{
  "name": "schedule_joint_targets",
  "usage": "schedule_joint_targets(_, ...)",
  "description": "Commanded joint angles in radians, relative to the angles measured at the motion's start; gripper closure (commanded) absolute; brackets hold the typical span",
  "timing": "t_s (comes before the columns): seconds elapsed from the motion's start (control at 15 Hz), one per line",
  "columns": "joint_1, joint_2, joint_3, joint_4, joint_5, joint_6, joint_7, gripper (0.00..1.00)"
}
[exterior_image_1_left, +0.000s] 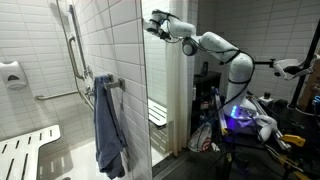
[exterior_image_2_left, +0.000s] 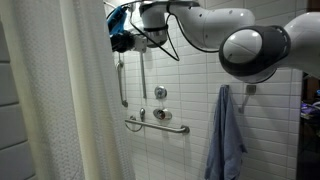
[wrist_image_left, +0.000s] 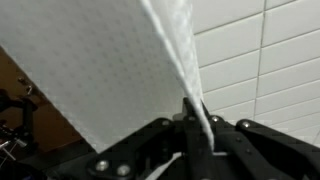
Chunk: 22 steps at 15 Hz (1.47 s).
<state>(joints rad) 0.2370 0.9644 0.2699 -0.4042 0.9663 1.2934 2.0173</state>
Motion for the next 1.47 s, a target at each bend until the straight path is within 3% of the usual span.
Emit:
schedule_joint_targets(0.0,0.005,-0.014,-0.031,0.011,-0.086,0.026,0.039,0.99)
schedule_joint_targets(0.13,0.007,-0.014,-0.031,0.026,-0.119,0.042,0.059,0.99)
schedule_joint_targets(0.2,0.000,-0.049,-0.032,-0.027,-0.138,0.066,0.052,0.99)
schedule_joint_targets(0.27,0.018,-0.007,-0.058,0.057,-0.137,0.054,0.084,0.99)
schedule_joint_targets(1.4,0.016,-0.085,-0.254,0.051,-0.273,0.074,0.260,0.99)
